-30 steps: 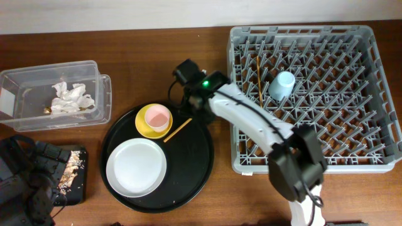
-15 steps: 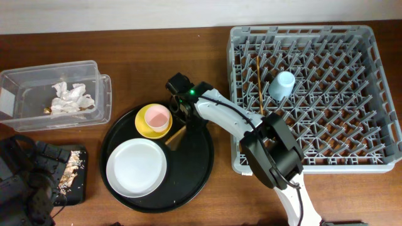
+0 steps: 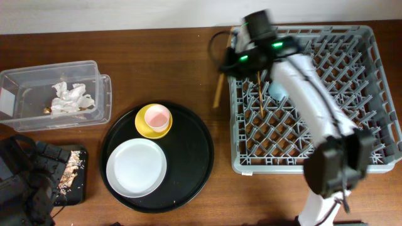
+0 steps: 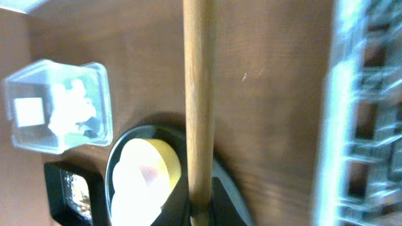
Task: Sort waste into correct bins and load items into the dishwasher rack
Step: 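Carry the second chopstick into the rack and release it upright, then grasp the pink cup from the yellow bowl with the right gripper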
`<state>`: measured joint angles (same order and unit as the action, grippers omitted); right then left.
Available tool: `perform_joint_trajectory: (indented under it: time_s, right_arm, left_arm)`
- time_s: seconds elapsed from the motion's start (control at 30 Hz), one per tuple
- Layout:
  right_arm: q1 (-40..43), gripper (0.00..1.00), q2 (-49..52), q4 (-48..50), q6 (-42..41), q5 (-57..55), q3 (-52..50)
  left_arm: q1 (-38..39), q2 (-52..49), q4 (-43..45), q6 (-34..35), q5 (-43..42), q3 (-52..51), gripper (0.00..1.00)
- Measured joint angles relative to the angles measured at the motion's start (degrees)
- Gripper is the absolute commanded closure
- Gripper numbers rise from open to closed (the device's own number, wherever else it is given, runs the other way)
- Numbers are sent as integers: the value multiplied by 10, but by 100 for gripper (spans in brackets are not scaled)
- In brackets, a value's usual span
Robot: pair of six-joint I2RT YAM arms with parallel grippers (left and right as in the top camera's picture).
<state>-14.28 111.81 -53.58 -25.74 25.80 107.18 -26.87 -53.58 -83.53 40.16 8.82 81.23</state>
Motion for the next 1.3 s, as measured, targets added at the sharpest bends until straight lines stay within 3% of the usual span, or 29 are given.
perform_joint_trajectory:
  time_s: [0.07, 0.17, 0.23, 0.3, 0.33, 0.47, 0.6, 0.67, 0.8, 0.87, 1.03, 1.13, 1.3]
  right_arm:
    - [49, 95, -21, -31, 73, -8, 5]
    - [109, 80, -11, -71, 164, -45, -3]
    - [116, 80, 1, -93, 227, -65, -8]
    - [115, 79, 14, -95, 251, -97, -9]
    - [115, 71, 22, -95, 261, -110, -9]
    - [113, 70, 37, -112, 276, -126, -9]
    - [99, 70, 37, -130, 277, -17, -9]
    - [61, 68, 37, -122, 278, 61, -9]
    - [-91, 52, 37, -39, 273, 75, -10]
    - [-181, 45, 37, 6, 240, 2, -10]
    - [-341, 40, 50, 89, 190, -211, -11]
    - [-373, 42, 101, 133, 181, -271, -11]
    - [-373, 67, 151, 135, 172, -282, -12]
  left_arm:
    - [0, 0, 0, 0, 0, 0, 1]
    - [0, 0, 0, 0, 0, 0, 1]
    - [0, 0, 0, 0, 0, 0, 1]
    - [0, 0, 0, 0, 0, 0, 1]
    - [0, 0, 0, 0, 0, 0, 0]
    - [0, 0, 0, 0, 0, 0, 1]
    - [0, 0, 0, 0, 0, 0, 1]
    - [0, 0, 0, 0, 0, 0, 0]
    - [0, 0, 0, 0, 0, 0, 1]
    - [0, 0, 0, 0, 0, 0, 1]
    - [0, 0, 0, 0, 0, 0, 1]
    - [0, 0, 0, 0, 0, 0, 0]
    - [0, 0, 0, 0, 0, 0, 1]
